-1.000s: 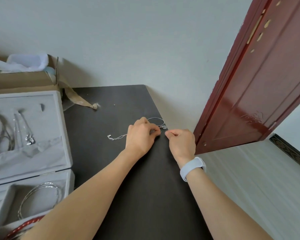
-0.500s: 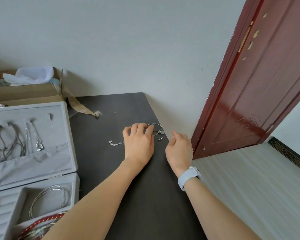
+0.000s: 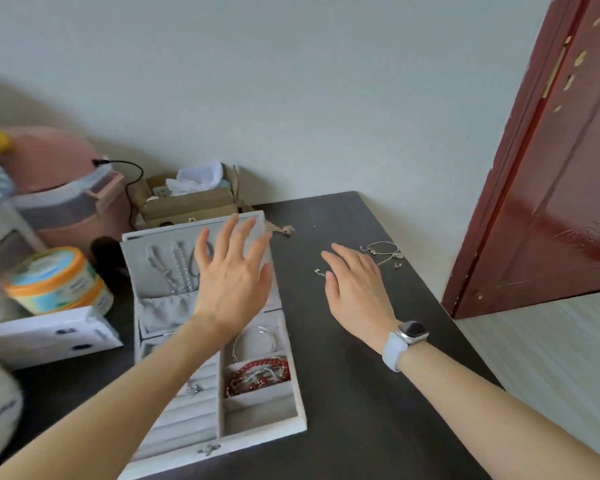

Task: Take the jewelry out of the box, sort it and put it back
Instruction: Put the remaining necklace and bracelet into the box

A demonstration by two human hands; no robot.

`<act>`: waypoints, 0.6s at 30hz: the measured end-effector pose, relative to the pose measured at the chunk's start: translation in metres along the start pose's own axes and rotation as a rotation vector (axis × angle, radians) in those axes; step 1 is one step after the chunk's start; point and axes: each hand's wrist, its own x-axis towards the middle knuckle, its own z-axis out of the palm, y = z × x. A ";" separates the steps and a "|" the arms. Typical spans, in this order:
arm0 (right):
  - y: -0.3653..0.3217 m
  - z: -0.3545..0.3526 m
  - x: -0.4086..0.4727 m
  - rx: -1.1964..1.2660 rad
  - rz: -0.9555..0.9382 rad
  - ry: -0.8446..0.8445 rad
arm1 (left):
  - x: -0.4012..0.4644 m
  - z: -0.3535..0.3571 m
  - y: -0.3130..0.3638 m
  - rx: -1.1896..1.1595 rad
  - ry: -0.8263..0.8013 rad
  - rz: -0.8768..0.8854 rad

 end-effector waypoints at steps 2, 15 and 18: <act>-0.035 0.001 0.021 0.047 -0.089 0.022 | -0.004 -0.016 -0.036 0.017 0.027 -0.057; -0.133 -0.005 0.111 0.016 -0.184 -0.216 | -0.002 -0.040 -0.143 -0.006 -0.141 -0.332; -0.137 -0.017 0.092 0.078 -0.232 -0.115 | -0.015 -0.048 -0.146 -0.102 0.050 -0.259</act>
